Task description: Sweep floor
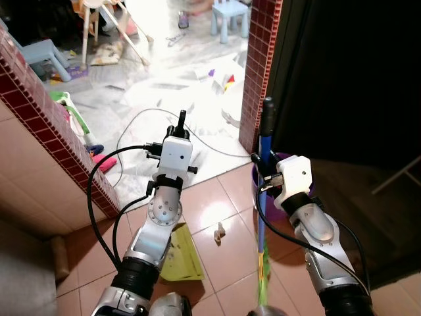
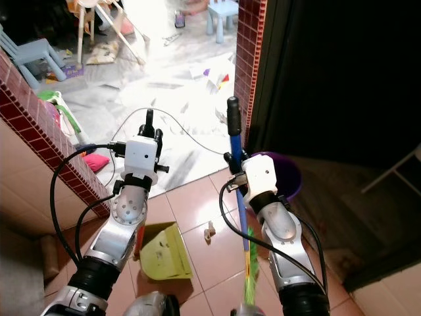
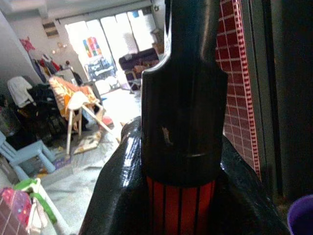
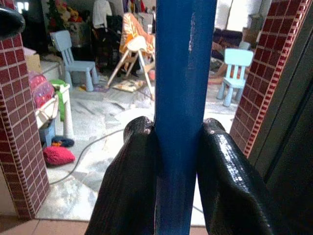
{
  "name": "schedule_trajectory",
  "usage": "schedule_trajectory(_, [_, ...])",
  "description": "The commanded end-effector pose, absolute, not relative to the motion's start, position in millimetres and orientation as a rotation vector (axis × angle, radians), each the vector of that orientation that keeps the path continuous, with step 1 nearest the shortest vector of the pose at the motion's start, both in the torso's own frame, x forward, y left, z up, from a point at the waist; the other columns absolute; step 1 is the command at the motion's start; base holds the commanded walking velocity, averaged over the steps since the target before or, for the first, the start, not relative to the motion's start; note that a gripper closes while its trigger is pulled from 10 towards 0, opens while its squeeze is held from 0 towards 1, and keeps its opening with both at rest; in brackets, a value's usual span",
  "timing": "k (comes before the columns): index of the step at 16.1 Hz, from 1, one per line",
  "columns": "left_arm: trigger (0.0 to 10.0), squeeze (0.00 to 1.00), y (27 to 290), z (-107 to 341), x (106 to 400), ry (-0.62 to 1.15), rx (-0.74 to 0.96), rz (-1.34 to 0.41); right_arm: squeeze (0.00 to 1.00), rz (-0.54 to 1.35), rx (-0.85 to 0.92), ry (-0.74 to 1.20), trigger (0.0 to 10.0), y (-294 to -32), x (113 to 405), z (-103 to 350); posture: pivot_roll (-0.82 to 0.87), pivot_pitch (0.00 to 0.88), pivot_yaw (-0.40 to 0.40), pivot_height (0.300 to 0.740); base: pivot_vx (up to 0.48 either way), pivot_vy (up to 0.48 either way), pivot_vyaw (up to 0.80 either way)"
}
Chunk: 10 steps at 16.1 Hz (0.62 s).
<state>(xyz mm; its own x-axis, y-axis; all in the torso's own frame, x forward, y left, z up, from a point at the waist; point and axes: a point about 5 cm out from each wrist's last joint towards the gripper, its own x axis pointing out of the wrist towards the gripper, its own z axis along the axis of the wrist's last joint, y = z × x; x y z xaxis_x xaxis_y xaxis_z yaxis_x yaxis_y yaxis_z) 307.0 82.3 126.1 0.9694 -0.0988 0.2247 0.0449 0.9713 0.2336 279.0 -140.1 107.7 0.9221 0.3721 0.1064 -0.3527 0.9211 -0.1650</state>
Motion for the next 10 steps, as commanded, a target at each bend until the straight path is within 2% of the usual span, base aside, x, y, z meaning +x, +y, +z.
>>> schedule_trajectory(1, [10.0,0.00,81.8,143.6,312.0,-0.323,0.233,-0.071,0.00,0.397,-0.137,-0.205,10.0,-133.5,280.3,122.8,-0.17,0.000,0.084,0.740,0.341,0.000,0.00])
schedule_trajectory(6, [10.0,0.00,80.4,142.1,311.8,-0.322,0.228,-0.078,0.00,0.457,-0.104,-0.198,10.0,-125.2,276.1,122.0,-0.17,0.000,0.086,0.740,0.380,0.000,0.00])
schedule_trajectory(10, [10.0,0.00,78.8,139.1,311.0,-0.310,0.232,-0.084,0.00,0.457,-0.105,-0.191,10.0,-126.3,276.1,121.3,-0.17,0.000,0.083,0.740,0.000,0.000,0.00])
